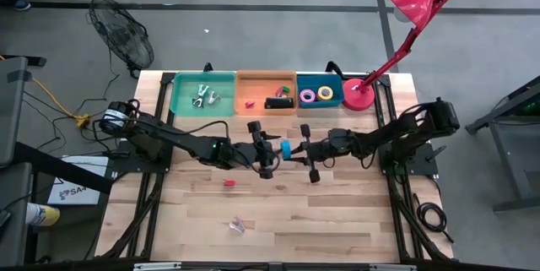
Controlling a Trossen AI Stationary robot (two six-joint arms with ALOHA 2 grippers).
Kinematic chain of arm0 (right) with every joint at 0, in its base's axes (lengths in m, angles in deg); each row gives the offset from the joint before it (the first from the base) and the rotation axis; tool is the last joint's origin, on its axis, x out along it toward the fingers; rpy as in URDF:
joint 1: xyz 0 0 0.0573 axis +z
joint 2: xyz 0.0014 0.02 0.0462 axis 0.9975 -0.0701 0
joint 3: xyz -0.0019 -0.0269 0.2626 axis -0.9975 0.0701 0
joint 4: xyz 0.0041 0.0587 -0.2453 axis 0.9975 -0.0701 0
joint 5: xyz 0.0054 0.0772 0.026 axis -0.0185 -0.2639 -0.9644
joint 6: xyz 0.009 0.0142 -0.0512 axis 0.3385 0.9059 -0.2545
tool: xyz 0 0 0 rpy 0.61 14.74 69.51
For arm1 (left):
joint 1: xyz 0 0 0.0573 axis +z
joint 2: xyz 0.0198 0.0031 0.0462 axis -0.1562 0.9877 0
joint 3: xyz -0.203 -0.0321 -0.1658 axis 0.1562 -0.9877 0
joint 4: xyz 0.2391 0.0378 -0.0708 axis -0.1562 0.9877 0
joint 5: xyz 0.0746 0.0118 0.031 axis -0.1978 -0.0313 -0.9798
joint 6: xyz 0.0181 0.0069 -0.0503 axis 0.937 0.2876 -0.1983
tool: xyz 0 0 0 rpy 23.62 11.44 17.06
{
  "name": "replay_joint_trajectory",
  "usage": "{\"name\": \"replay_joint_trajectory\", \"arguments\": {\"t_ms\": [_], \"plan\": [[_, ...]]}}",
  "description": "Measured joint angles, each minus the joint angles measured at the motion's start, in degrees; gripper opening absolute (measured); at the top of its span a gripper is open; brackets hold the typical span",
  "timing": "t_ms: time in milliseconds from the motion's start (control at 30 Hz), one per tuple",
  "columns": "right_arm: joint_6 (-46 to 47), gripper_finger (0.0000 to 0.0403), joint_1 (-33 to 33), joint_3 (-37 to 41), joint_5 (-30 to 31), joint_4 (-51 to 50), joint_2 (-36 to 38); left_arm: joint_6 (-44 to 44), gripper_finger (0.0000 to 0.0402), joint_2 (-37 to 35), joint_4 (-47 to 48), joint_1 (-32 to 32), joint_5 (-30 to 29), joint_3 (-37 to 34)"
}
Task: Pick and place Stapler, Stapler remover, tape
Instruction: Put the blue tape into the blue bin
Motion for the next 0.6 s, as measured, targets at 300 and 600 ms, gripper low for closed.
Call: {"name": "replay_joint_trajectory", "arguments": {"t_ms": [300, 600], "plan": [[1.54, 0.0029, -4.87, 0.20, 9.15, -19.64, 8.59, -1.38, 0.0193, -0.35, 7.72, -0.11, -1.60, 0.09], [4.21, 0.0029, -17.85, -2.37, 13.77, -45.47, 20.21, -6.75, 0.0193, -0.33, 17.45, -0.06, -8.86, 0.09]]}}
